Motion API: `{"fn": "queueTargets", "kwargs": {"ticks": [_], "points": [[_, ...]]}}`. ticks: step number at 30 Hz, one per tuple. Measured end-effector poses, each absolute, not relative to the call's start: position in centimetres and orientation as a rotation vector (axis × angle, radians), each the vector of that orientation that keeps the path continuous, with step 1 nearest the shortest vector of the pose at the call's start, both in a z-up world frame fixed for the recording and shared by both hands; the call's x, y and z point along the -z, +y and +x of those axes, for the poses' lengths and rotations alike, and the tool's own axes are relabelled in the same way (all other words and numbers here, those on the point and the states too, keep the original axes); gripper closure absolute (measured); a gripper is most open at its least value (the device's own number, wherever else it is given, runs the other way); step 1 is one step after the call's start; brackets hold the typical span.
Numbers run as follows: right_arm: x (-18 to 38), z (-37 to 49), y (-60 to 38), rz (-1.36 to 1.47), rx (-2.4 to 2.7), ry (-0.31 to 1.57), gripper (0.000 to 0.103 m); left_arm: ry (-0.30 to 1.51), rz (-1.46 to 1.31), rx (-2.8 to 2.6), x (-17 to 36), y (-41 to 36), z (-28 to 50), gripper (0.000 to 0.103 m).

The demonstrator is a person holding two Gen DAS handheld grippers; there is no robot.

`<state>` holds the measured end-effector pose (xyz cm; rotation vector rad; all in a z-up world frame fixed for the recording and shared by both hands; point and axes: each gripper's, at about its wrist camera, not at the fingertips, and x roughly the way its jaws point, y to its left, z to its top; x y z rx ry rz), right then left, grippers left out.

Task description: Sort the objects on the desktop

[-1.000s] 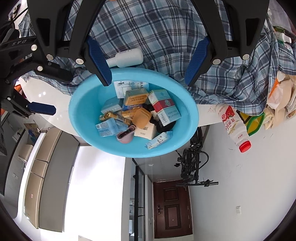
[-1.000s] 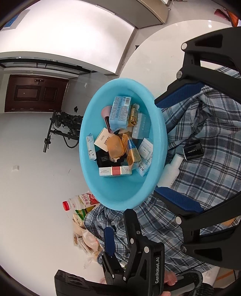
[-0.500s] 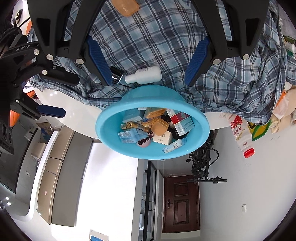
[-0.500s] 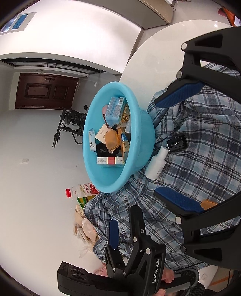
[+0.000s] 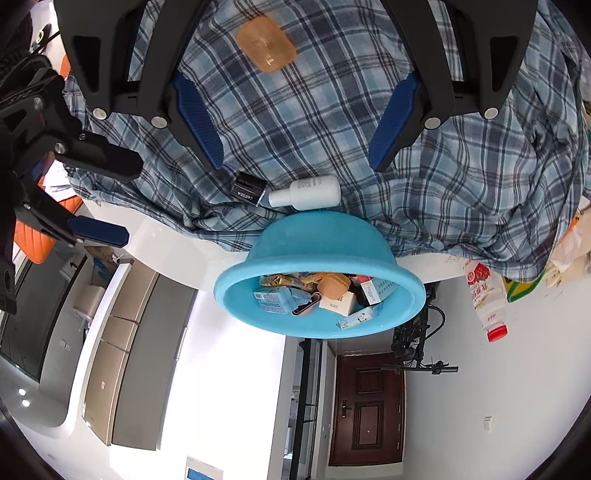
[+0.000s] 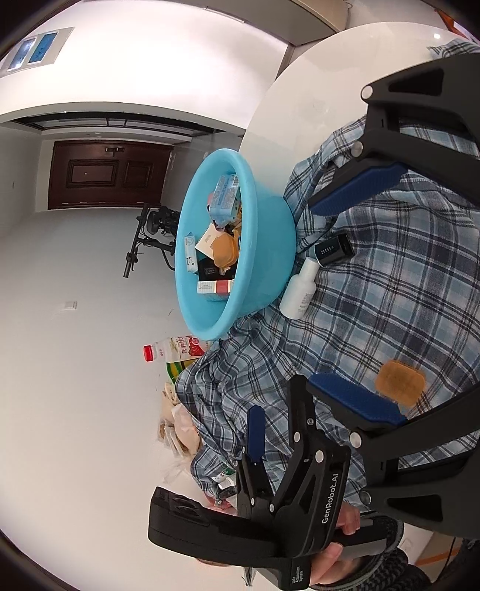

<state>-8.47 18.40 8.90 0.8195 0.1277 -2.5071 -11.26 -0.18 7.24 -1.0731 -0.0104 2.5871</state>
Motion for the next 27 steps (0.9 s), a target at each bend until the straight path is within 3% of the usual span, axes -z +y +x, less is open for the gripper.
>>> {"fn": "queueTargets", "kwargs": {"ticks": [16, 21, 27], "points": [[-4.9, -5.3, 19.7, 0.754, 2.635, 0.102, 0.017, 0.062, -0.939, -2.749, -4.9, -0.1, -6.8, 0.020], [-4.1, -4.5, 20.1, 0.730, 2.671, 0.083, 0.017, 0.183, -0.846, -2.851, -4.2, 0.6, -5.1, 0.020], [-3.5, -3.2, 19.7, 0.684, 2.703, 0.109, 0.017, 0.142, -0.760, -2.907, -3.9, 0.5, -3.7, 0.020]]}}
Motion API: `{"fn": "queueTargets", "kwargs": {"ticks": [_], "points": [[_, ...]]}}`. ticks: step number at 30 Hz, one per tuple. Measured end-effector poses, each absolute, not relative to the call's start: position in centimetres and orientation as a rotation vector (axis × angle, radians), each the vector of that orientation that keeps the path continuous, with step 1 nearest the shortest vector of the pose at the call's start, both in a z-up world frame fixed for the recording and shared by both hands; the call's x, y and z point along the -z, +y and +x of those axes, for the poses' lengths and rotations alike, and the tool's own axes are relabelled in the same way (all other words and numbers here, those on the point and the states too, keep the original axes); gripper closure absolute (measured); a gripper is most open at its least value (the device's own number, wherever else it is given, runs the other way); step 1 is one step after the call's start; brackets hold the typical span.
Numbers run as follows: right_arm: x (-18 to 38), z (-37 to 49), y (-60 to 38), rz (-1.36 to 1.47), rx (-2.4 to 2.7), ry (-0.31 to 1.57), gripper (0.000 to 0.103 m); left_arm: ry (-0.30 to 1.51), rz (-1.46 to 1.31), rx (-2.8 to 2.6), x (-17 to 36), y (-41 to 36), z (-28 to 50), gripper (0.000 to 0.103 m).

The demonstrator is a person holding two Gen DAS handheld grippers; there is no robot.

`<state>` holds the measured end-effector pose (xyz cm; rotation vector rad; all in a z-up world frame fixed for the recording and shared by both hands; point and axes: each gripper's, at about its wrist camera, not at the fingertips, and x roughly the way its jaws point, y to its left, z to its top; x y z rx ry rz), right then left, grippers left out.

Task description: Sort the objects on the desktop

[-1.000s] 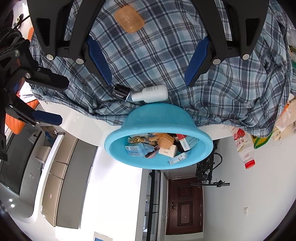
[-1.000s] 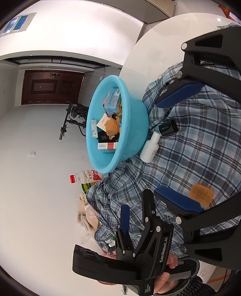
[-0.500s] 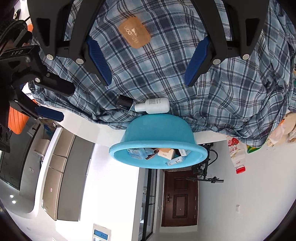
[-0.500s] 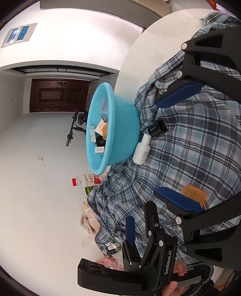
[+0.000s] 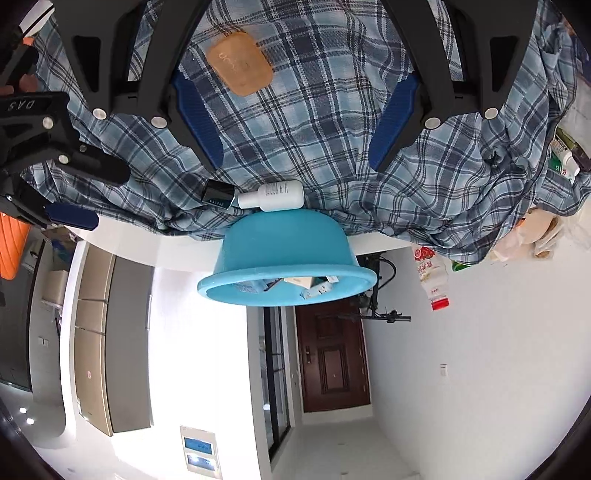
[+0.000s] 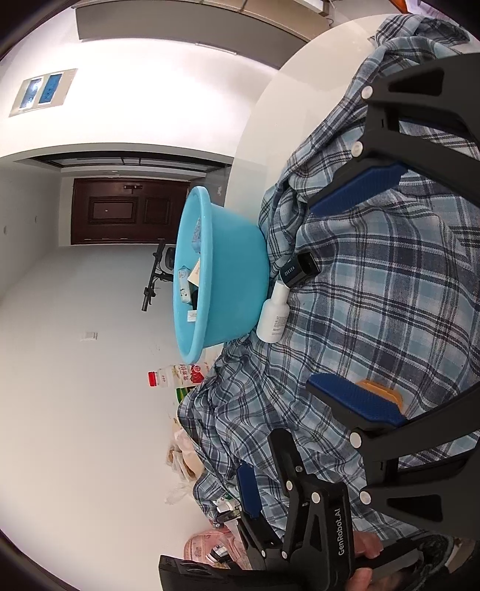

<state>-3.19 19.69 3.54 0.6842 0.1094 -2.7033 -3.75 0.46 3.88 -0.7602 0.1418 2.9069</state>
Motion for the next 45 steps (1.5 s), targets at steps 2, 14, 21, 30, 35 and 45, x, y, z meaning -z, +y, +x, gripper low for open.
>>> {"fn": "queueTargets", "kwargs": {"ticks": [2, 14, 21, 30, 35, 45], "points": [[-3.4, -2.7, 19.6, 0.662, 2.720, 0.109, 0.017, 0.117, -0.743, -2.924, -3.6, 0.3, -3.6, 0.019], [-2.4, -0.9, 19.5, 0.536, 2.825, 0.089, 0.017, 0.138, -0.582, -3.020, -2.3, 0.6, -1.7, 0.019], [-2.0, -0.4, 19.6, 0.495, 2.846, 0.083, 0.017, 0.104, -0.579, -3.027, -1.1, 0.6, -1.7, 0.019], [-1.8, 0.1, 19.4, 0.422, 2.880, 0.098, 0.017, 0.115, -0.443, -3.067, -0.9, 0.9, -0.5, 0.019], [-1.7, 0.2, 19.5, 0.404, 2.877, 0.076, 0.017, 0.128, -0.424, -3.066, -1.0, 1.1, -0.3, 0.018], [-1.6, -0.1, 19.9, 0.421, 2.888, 0.047, 0.017, -0.028, -0.443, -3.097, -0.9, -0.7, -0.2, 0.018]]}}
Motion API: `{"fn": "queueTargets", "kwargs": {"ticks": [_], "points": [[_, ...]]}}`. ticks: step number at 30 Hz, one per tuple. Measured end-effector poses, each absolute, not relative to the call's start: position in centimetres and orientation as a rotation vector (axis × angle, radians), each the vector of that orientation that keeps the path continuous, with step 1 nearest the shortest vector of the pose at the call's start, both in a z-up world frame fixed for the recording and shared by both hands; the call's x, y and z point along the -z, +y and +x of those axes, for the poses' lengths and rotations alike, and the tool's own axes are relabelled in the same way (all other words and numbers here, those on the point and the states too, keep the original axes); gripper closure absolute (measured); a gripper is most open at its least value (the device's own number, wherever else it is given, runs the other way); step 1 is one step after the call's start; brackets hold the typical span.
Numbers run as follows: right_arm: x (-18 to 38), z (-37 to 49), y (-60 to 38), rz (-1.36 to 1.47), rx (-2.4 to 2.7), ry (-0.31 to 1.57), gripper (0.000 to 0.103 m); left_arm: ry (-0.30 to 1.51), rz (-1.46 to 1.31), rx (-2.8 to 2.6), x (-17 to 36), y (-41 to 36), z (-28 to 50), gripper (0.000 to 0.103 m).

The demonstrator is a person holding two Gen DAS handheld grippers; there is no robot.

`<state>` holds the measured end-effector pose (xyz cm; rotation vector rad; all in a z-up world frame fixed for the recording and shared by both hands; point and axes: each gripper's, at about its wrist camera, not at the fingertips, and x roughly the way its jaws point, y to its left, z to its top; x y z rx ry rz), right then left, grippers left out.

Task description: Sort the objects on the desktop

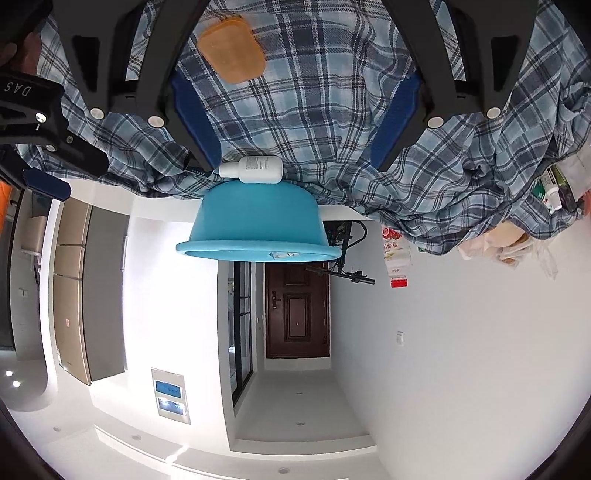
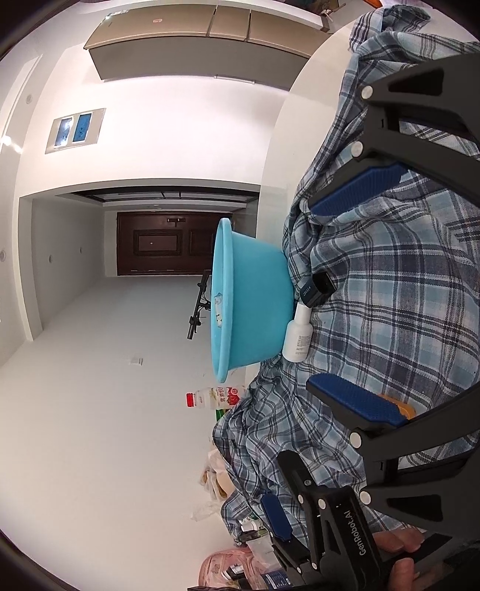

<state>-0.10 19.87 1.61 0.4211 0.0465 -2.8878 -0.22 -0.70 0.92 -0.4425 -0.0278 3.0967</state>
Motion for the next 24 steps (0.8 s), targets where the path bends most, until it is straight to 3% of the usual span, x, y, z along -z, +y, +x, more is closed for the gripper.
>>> {"fn": "queueTargets", "kwargs": {"ticks": [7, 9, 13, 15, 17, 24], "points": [[-1.7, -0.2, 20.6, 0.428, 2.942, 0.013, 0.017, -0.005, -0.439, -3.080, -0.9, -0.4, -0.2, 0.017], [-1.7, -0.3, 20.7, 0.433, 2.980, 0.006, 0.017, -0.010, -0.440, -3.082, -0.9, -0.5, -0.3, 0.006], [-1.7, -0.2, 21.0, 0.432, 3.000, -0.004, 0.017, -0.010, -0.440, -3.081, -0.9, -0.5, -0.3, 0.003], [-1.7, -0.4, 20.9, 0.445, 2.991, 0.002, 0.012, -0.009, -0.440, -3.081, -0.9, -0.5, -0.3, 0.000], [-1.6, -0.4, 20.7, 0.446, 2.985, 0.012, 0.001, -0.008, -0.442, -3.081, -0.9, -0.5, -0.3, 0.000], [-1.6, -0.7, 20.7, 0.474, 3.004, 0.016, 0.000, -0.011, -0.447, -3.087, -0.8, -0.5, -0.4, 0.000]]}}
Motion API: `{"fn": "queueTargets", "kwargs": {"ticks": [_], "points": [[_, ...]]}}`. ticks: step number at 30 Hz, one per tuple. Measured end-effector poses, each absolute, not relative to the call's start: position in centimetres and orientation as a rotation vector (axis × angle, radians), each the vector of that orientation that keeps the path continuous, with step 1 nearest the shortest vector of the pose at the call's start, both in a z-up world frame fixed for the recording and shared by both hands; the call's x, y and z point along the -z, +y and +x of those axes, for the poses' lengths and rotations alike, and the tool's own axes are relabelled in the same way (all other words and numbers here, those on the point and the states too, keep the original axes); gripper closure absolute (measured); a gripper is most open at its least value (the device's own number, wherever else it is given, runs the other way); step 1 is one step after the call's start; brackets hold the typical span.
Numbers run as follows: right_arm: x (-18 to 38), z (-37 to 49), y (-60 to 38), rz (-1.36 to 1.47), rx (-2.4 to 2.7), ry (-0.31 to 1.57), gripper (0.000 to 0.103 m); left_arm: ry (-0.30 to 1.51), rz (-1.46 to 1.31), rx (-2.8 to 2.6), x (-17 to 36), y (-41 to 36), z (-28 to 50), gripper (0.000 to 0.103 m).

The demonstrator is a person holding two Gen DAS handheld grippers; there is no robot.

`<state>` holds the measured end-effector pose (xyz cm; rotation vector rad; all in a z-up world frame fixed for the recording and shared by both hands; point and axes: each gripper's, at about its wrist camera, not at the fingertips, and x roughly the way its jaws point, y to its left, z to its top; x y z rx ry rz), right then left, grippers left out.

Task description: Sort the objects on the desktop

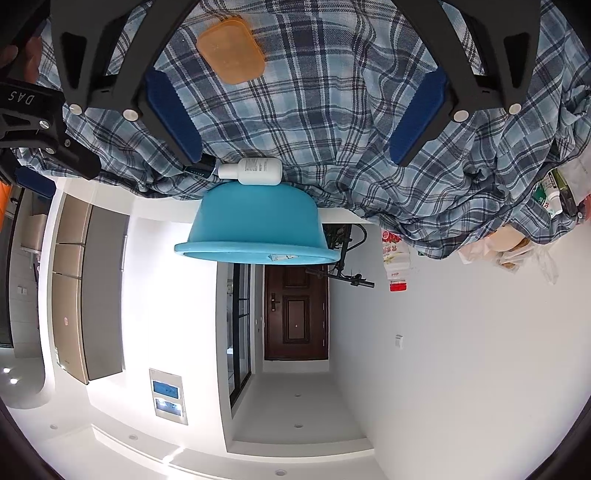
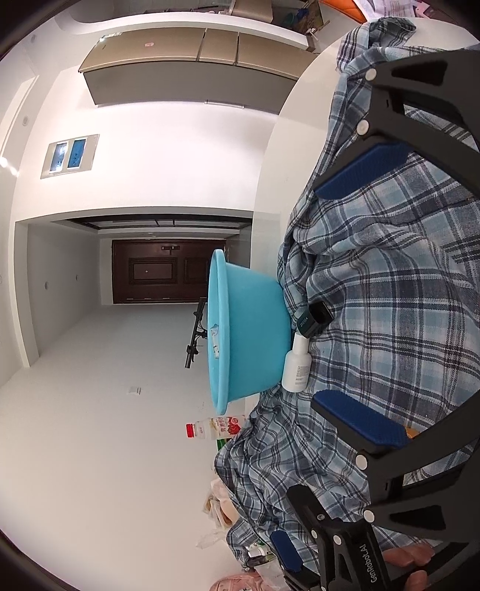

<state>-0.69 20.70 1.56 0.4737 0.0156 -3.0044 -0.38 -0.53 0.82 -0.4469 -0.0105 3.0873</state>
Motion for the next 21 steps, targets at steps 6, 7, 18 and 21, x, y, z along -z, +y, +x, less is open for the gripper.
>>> {"fn": "queueTargets", "kwargs": {"ticks": [6, 7, 18, 21], "points": [[-1.56, -0.65, 20.88, 0.475, 3.013, 0.010, 0.000, -0.012, -0.454, -3.094, -0.76, -0.64, -0.45, 0.000], [-1.58, -0.64, 20.92, 0.475, 3.013, 0.009, 0.000, -0.012, -0.454, -3.094, -0.77, -0.64, -0.43, 0.000], [-1.72, -0.60, 21.03, 0.472, 3.015, 0.010, 0.000, -0.016, -0.455, -3.100, -0.75, -0.68, -0.44, 0.000], [-1.70, -0.61, 21.00, 0.473, 3.015, 0.010, 0.000, -0.016, -0.454, -3.101, -0.74, -0.70, -0.42, 0.000]]}}
